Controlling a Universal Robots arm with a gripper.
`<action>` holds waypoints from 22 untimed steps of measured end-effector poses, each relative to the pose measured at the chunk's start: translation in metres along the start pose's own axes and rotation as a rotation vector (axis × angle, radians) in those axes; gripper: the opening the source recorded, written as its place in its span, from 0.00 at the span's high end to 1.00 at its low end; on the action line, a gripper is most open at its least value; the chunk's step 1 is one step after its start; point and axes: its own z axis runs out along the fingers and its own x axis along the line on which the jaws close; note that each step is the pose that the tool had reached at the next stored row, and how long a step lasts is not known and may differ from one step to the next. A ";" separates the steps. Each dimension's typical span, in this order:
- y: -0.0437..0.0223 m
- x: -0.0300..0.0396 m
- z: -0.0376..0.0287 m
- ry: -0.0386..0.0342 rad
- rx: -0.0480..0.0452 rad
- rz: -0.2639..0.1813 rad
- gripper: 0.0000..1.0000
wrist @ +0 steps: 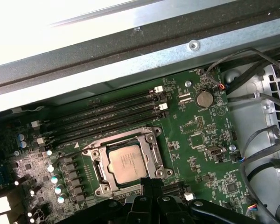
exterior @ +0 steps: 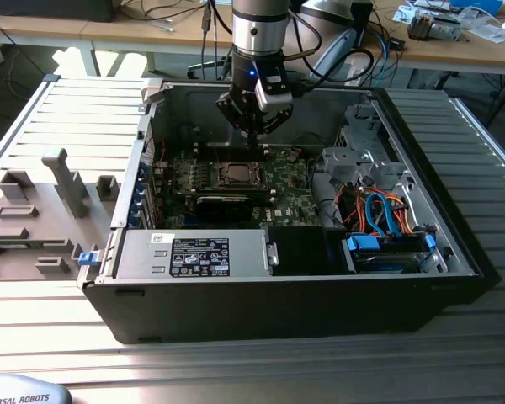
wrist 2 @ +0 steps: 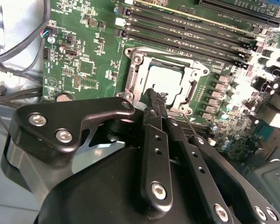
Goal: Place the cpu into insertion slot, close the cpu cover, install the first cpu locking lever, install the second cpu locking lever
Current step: 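Install the first cpu locking lever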
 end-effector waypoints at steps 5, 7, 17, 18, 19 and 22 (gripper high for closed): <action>0.0000 0.0000 0.0000 -0.0003 -0.0002 -0.005 0.89; 0.0000 0.0000 0.0000 -0.0004 -0.0003 -0.007 0.89; 0.0000 0.0000 0.0000 -0.0013 -0.0008 -0.020 0.89; 0.0000 0.0000 0.0000 -0.0014 -0.0009 -0.021 0.89; 0.0000 0.0000 0.0000 -0.0014 -0.0009 -0.022 0.89; 0.0000 0.0000 0.0000 -0.0016 -0.0011 -0.025 0.89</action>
